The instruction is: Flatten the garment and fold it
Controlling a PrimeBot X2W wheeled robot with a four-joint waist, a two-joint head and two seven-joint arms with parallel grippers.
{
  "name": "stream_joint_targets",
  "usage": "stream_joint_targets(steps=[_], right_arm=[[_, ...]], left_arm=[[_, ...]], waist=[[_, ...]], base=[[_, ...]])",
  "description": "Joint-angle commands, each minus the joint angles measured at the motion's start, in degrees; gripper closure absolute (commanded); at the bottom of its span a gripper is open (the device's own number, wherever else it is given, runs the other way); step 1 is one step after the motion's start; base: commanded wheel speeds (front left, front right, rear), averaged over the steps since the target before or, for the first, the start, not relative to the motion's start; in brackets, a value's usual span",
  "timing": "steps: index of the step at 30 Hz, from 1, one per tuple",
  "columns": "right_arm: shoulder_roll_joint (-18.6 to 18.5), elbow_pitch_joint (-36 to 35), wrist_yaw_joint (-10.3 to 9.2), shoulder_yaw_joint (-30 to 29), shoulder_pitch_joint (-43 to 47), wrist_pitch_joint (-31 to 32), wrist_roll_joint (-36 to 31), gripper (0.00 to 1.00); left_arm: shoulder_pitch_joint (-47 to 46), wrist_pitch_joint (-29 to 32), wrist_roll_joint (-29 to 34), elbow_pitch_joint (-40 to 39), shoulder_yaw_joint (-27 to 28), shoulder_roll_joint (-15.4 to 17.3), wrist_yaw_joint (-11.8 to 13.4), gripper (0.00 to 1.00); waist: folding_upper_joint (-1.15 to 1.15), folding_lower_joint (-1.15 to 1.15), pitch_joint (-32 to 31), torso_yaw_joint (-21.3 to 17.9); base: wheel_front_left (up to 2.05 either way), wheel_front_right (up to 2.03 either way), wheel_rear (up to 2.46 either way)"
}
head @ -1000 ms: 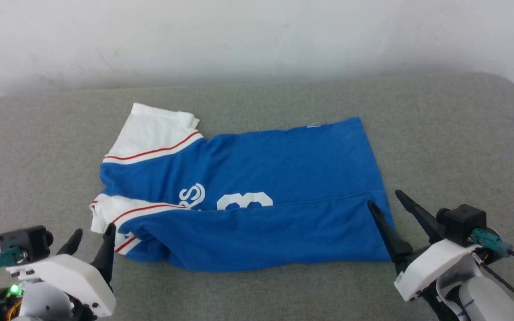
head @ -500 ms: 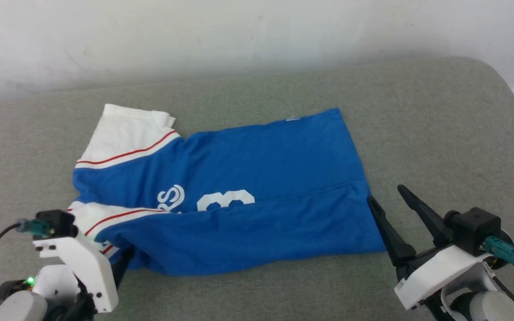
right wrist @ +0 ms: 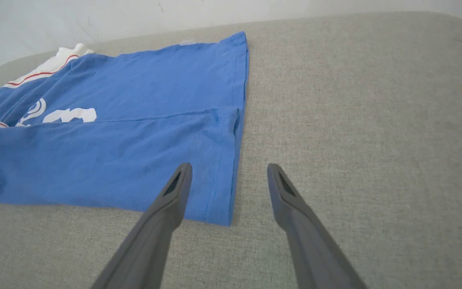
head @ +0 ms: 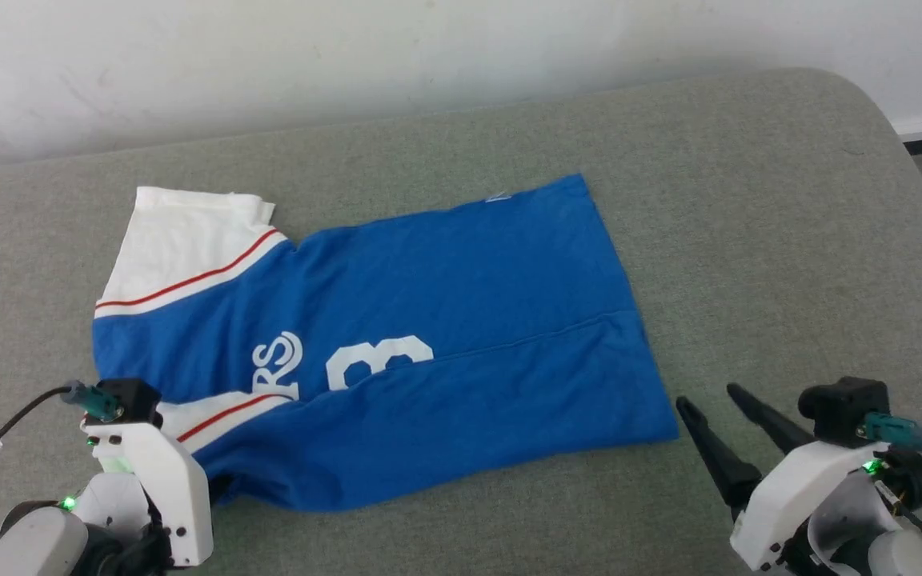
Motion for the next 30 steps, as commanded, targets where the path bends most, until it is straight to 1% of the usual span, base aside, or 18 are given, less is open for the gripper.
stream_joint_targets(steps=[1, 3, 4, 5, 8, 9, 13, 16, 17, 18, 19, 20, 21, 24, 27, 30], right_arm=[[-0.9, 2.0, -0.04, 0.5, -1.4, 3.8, 2.2, 0.0], [-1.8, 4.3, -0.04, 1.6, -3.3, 7.4, 4.2, 0.0], [-1.8, 4.3, -0.04, 1.6, -3.3, 7.4, 4.2, 0.0], [-2.5, 6.8, -0.04, 2.3, -5.5, 9.9, 5.3, 0.0], [-2.8, 11.0, -0.04, 3.5, -9.0, 12.4, 6.3, 0.0], [-2.8, 11.0, -0.04, 3.5, -9.0, 12.4, 6.3, 0.0], [-2.1, 17.7, -0.04, 5.7, -13.7, 15.5, 7.2, 0.0], [-1.3, 22.8, -0.04, 8.1, -16.1, 19.4, 8.6, 0.0], [-0.9, 24.5, -0.04, 8.8, -16.5, 21.2, 9.5, 0.05], [-0.8, 25.9, -0.04, 9.7, -16.8, 23.0, 10.0, 0.5], [-0.7, 26.9, -0.04, 10.3, -17.2, 24.1, 10.5, 0.63], [-0.3, 27.8, -0.04, 10.8, -17.3, 25.3, 11.6, 0.97], [-0.1, 28.5, -0.04, 11.4, -17.4, 26.5, 12.4, 1.0], [-0.2, 28.6, -0.04, 12.5, -18.2, 26.7, 13.8, 1.0], [-1.5, 26.8, -0.04, 12.9, -19.0, 24.4, 14.1, 1.0], [-3.4, 23.0, -0.04, 12.6, -18.5, 21.9, 14.5, 1.0]], left_arm=[[3.7, 2.1, -0.6, 2.5, -3.3, -1.9, -0.2, 1.0], [4.0, 0.7, -0.7, 1.5, -2.4, -1.8, 0.1, 1.0], [4.0, 0.7, -0.7, 1.5, -2.4, -1.8, 0.1, 1.0], [4.0, -0.9, -0.3, 0.2, -1.5, -1.3, 0.1, 1.0], [3.8, -3.3, 0.3, -2.5, -0.3, -0.9, 0.3, 1.0], [3.8, -3.3, 0.3, -2.5, -0.3, -0.9, 0.3, 1.0], [3.6, -5.2, 1.4, -5.5, 0.5, -0.5, 1.0, 1.0], [3.5, -6.1, 2.0, -6.7, 0.6, -0.4, 1.2, 1.0], [3.4, -6.2, 2.1, -6.9, 0.6, -0.3, 1.2, 1.0], [3.3, -6.4, 2.3, -7.1, 0.6, -0.3, 1.1, 1.0], [3.3, -6.6, 2.4, -7.2, 0.6, -0.3, 1.1, 1.0], [3.2, -6.7, 2.4, -7.3, 0.6, -0.3, 1.1, 1.0], [3.2, -6.9, 2.5, -7.4, 0.6, -0.3, 1.1, 1.0], [3.3, -7.2, 2.8, -7.7, 0.6, -0.2, 1.1, 1.0], [3.6, -7.8, 3.1, -8.3, 0.9, 0.3, 1.3, 1.0], [4.5, -8.5, 3.5, -9.6, 1.6, 1.2, 2.0, 1.0]], waist=[[0.0, 0.0, -0.1, 0.4], [0.0, 0.0, -0.2, 1.0], [0.0, 0.0, -0.2, 1.0], [0.0, 0.0, -0.1, 1.9], [0.0, 0.0, 0.1, 3.3], [0.0, 0.0, 0.1, 3.3], [0.0, 0.0, 0.8, 4.6], [0.0, 0.0, 1.2, 5.1], [0.0, 0.0, 1.2, 5.2], [0.0, 0.0, 1.3, 5.3], [0.0, 0.0, 1.4, 5.3], [0.0, 0.0, 1.4, 5.3], [0.0, 0.0, 1.4, 5.2], [0.0, 0.0, 1.1, 4.8], [0.0, 0.0, 0.0, 4.4], [0.0, 0.0, -1.7, 4.2]], base=[[0.0, 0.0, 0.0], [0.0, 0.0, 0.0], [0.0, 0.0, 0.0], [0.0, 0.0, 0.0], [0.0, 0.0, 0.0], [0.0, 0.0, 0.0], [0.0, 0.0, 0.0], [0.0, 0.0, 0.0], [0.0, 0.0, 0.0], [0.0, 0.0, 0.0], [0.0, 0.0, 0.0], [0.0, 0.0, 0.0], [0.0, 0.0, 0.0], [0.0, 0.0, 0.0], [0.0, 0.0, 0.0], [0.0, 0.0, 0.0]])
